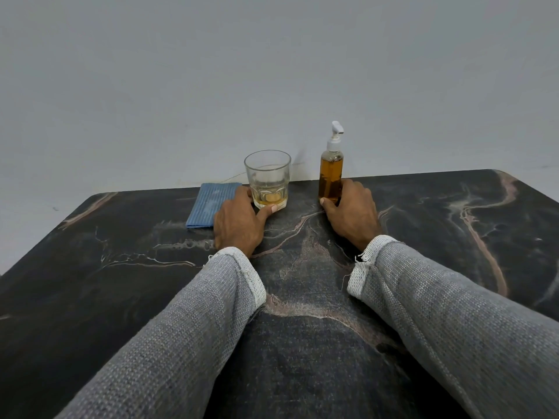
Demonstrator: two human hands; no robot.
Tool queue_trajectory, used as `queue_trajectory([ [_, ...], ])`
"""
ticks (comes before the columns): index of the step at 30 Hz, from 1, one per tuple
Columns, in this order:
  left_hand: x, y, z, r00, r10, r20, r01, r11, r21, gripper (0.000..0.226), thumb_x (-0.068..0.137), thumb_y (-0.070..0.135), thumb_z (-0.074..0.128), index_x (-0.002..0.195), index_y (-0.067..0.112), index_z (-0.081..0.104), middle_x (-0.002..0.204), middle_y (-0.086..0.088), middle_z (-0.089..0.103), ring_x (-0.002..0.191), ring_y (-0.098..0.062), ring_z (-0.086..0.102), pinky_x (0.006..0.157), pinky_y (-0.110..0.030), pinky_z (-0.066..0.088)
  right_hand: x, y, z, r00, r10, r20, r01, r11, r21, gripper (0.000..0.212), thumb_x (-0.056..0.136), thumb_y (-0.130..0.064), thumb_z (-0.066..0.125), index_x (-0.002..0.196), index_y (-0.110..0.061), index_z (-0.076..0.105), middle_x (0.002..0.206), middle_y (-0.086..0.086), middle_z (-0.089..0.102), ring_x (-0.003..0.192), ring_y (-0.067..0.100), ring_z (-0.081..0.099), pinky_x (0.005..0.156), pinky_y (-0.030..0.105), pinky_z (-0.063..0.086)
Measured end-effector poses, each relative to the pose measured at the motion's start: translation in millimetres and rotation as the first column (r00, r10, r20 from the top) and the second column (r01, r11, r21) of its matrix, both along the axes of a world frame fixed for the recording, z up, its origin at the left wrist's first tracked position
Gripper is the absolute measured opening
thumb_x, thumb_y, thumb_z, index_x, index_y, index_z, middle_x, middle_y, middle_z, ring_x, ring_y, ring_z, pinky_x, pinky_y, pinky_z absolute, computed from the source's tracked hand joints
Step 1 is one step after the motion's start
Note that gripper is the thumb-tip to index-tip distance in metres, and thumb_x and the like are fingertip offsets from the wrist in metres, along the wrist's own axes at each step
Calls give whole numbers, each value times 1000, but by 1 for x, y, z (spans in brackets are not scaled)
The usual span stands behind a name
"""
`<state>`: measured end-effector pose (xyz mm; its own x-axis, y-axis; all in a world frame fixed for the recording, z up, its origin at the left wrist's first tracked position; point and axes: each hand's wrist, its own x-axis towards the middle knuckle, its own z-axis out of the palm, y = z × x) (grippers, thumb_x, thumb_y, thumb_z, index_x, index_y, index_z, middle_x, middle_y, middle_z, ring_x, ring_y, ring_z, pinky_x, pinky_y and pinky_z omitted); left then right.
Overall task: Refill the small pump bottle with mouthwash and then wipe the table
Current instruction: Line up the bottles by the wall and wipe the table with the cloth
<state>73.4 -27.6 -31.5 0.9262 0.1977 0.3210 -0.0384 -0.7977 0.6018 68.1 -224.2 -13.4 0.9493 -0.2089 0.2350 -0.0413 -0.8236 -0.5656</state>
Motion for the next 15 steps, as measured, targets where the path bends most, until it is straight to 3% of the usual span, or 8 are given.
queue_trajectory([
  [12,0,0,0,1000,-6,5,6,1000,12,58,81,55,68,123,18,51,120,-5,66,110,-27,60,89,-44,49,4,-1,-3,1000,-5,10,5,1000,-9,46,90,-37,64,126,-10,52,124,11,58,115,29,54,98,48,48],
  [15,-2,-1,1,1000,-14,7,14,1000,12,59,80,55,69,122,17,51,119,-5,67,109,-27,61,88,-43,49,3,-2,-4,1000,2,30,-3,1000,13,55,88,-38,67,132,-11,47,129,11,56,119,30,52,100,48,46],
])
